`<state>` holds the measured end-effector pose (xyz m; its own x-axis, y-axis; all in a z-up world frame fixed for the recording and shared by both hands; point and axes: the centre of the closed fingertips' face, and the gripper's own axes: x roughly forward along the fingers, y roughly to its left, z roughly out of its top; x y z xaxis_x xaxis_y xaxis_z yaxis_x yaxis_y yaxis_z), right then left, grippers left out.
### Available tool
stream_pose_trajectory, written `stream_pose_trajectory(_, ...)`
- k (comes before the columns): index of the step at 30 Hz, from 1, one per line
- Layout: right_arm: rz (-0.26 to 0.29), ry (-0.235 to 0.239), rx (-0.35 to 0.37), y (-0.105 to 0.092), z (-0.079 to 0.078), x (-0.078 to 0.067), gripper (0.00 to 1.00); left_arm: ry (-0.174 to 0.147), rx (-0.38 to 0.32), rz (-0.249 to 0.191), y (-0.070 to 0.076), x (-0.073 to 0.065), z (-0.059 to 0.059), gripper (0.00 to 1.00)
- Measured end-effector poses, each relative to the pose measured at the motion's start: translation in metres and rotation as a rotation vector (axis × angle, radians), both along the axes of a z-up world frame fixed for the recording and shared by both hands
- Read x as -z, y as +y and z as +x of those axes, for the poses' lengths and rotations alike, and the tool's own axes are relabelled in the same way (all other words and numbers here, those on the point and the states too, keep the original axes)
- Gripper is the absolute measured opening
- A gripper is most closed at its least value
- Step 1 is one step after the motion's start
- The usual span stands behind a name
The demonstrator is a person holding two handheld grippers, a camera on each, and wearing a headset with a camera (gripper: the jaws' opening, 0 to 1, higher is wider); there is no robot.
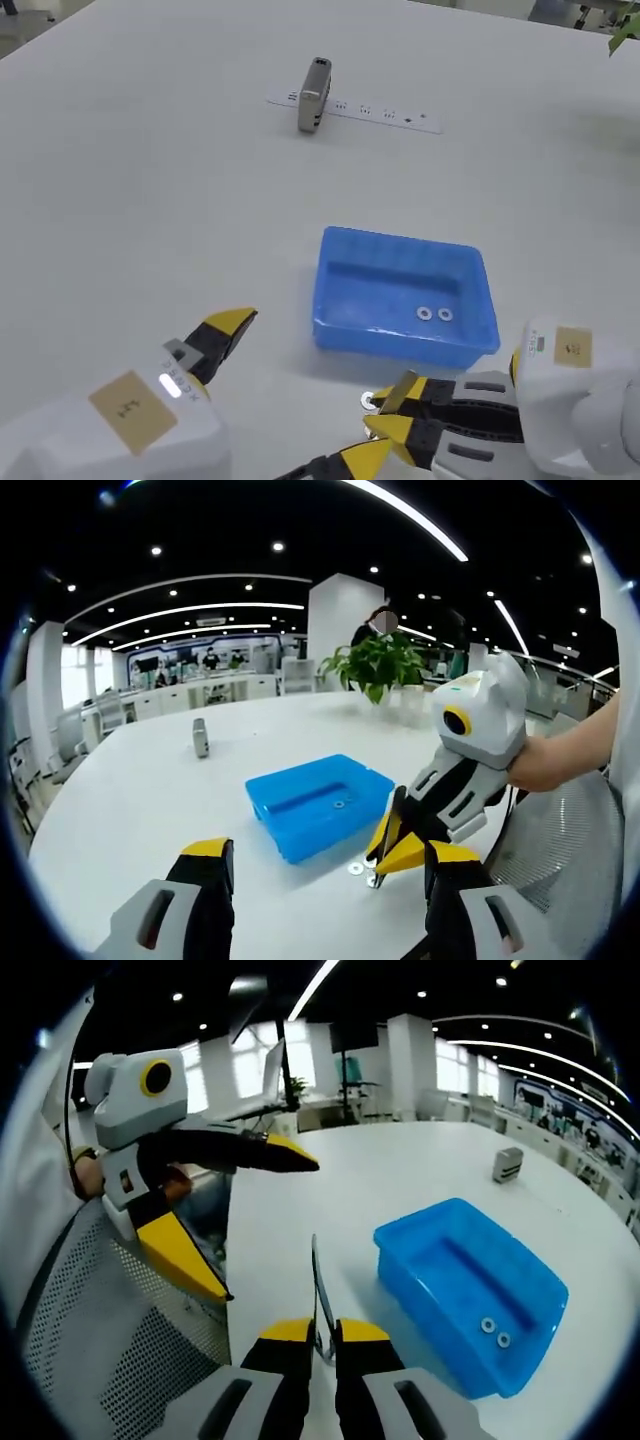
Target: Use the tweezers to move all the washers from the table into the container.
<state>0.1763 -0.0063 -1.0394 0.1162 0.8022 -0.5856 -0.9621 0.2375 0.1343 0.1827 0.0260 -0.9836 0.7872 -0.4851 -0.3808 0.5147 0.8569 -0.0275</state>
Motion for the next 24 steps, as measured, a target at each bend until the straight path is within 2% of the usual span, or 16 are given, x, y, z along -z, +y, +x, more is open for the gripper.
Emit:
stream_pose_trajectory(9, 0.056, -0.017, 0.026, 0.001, 0.012, -0.024, 0.04, 0.002, 0.000, -0.003, 0.000, 0.000, 0.000, 0.79)
stream_pose_trajectory(11, 0.087, 0.002, 0.047, 0.001, 0.017, -0.032, 0.04, 0.002, 0.001, -0.001, 0.000, 0.000, 0.000, 0.79)
stream_pose_trajectory(17, 0.177, 0.012, 0.105, 0.000, 0.037, -0.058, 0.04, 0.002, 0.002, -0.002, 0.000, 0.000, 0.000, 0.79)
stream_pose_trajectory(24, 0.254, 0.025, 0.177, -0.008, 0.061, -0.077, 0.04, 0.001, 0.003, 0.004, 0.000, 0.000, 0.000, 0.79)
